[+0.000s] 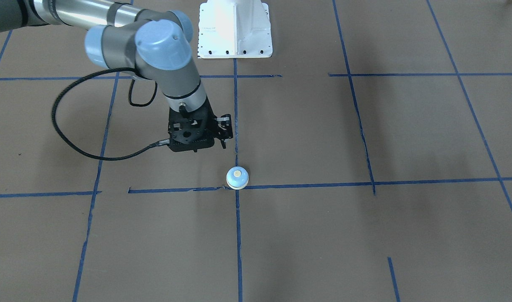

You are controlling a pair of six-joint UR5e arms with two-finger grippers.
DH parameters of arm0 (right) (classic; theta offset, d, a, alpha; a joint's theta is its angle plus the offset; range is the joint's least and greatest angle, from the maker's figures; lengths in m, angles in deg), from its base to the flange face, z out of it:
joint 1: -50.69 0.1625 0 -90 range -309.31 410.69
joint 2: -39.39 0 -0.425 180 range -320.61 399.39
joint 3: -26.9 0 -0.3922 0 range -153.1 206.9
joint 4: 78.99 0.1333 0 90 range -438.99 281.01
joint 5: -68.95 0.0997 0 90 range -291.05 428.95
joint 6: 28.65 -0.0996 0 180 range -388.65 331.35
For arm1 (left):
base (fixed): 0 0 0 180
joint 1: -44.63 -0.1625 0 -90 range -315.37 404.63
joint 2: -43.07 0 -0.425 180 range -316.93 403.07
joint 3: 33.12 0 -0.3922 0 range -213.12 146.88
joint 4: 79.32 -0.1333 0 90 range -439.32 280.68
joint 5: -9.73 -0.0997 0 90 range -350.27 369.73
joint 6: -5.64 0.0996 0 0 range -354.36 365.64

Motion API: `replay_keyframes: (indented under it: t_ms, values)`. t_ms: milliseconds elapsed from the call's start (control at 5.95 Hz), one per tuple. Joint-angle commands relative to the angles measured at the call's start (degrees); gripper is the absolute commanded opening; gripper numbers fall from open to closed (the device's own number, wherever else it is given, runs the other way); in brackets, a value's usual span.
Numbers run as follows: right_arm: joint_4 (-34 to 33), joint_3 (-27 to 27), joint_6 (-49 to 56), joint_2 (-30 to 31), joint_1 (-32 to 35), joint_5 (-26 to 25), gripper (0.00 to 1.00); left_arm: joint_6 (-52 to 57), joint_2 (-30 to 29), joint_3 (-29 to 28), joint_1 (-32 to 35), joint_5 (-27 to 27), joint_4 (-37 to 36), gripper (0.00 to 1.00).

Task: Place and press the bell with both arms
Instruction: 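Move the right gripper over the bell and lower it, then press down on the bell's top button with the right gripper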

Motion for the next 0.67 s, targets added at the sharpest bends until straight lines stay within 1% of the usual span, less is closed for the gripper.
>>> replay_keyframes:
  t_ms: [0, 168, 504]
  values:
    - [0.25, -7.03, -0.33, -5.01, -1.49, -0.78, 0.15, -1.88, 0.0, 0.03, 0.0, 0.02, 0.35, 1.0]
    - [0.43, -11.67, 0.1, -7.81, -1.76, -2.27, 0.05, -1.98, 0.0, 0.03, 0.0, -0.06, 0.35, 1.0]
    - [0.6, -15.57, 1.94, -8.89, -1.76, -5.16, 0.02, -1.98, 0.08, 0.03, 0.0, 0.02, 0.35, 1.0]
